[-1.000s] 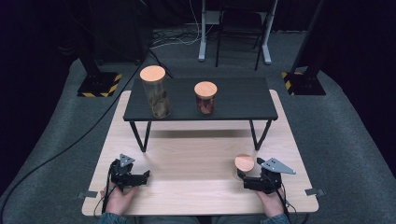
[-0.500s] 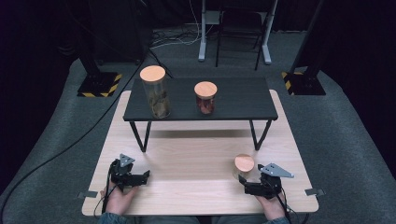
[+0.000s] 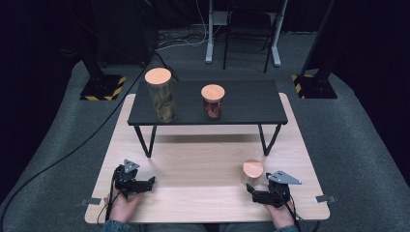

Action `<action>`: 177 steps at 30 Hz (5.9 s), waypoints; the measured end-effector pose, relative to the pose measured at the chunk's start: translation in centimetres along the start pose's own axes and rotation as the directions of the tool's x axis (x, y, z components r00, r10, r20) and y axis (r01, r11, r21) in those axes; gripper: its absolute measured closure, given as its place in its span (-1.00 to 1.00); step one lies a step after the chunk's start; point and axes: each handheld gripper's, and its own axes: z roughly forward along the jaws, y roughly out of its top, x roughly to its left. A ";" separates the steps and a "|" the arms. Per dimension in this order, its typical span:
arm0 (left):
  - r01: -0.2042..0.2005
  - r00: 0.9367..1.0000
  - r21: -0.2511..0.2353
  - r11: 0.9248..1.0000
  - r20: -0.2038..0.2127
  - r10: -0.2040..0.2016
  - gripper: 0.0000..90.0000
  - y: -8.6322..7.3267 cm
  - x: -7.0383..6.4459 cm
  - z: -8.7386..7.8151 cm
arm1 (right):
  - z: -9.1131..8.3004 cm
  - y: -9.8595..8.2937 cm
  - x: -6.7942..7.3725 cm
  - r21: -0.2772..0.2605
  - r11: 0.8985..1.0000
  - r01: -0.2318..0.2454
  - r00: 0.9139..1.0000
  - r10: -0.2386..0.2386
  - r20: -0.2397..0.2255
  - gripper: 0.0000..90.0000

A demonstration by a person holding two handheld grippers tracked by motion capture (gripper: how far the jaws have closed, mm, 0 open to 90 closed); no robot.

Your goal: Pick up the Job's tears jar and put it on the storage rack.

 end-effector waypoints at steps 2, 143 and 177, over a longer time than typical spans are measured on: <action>0.000 1.000 0.000 1.000 0.000 0.000 -1.00 0.0 0.0 0.0 | 0.0 0.0 0.0 0.000 1.000 0.002 1.000 -0.002 -0.001 -0.89; 0.000 1.000 -0.001 1.000 0.000 0.000 -1.00 0.0 0.0 0.0 | -2.2 13.6 1.9 -0.050 0.992 0.120 0.989 -0.124 -0.083 -0.47; -0.001 1.000 0.000 1.000 0.000 0.001 -1.00 0.0 0.0 0.0 | -3.1 17.8 2.4 -0.068 0.987 0.145 0.985 -0.151 -0.088 -0.46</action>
